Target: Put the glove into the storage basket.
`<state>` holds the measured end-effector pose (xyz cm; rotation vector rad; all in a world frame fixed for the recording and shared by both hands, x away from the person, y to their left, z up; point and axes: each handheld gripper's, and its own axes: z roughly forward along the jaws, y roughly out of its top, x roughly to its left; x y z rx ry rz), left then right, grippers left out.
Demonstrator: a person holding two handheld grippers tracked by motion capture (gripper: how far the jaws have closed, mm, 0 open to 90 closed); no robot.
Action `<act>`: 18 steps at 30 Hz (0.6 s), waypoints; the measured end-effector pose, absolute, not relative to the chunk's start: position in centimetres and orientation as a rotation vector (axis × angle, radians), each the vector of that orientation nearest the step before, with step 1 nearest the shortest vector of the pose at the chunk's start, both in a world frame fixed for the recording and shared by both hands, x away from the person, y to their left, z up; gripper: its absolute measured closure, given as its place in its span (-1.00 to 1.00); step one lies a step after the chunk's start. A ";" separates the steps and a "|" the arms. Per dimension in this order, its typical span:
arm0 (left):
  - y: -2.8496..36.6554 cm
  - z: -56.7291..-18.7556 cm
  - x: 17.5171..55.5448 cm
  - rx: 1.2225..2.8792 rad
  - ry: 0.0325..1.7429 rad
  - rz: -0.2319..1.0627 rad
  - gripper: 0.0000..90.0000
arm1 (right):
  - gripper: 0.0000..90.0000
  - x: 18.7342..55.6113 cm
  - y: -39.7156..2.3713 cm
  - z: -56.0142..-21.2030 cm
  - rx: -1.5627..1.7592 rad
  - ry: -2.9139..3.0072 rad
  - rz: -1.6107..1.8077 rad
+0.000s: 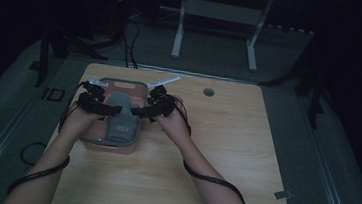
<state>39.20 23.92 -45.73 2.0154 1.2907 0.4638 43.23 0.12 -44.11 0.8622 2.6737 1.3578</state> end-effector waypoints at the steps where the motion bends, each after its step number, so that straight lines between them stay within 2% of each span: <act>1: 23.5 -45.5 38.7 2.008 1.265 0.480 -0.67 | -0.63 42.9 -0.8 -44.0 0.852 2.687 1.375; 12: 18.2 -43.8 35.1 1.982 1.024 0.466 -0.67 | -0.65 40.6 -5.2 -44.0 0.732 2.649 1.315; 18: 16.3 -44.1 34.1 1.970 0.962 0.440 -0.67 | -0.65 39.4 -7.7 -44.3 0.691 2.633 1.307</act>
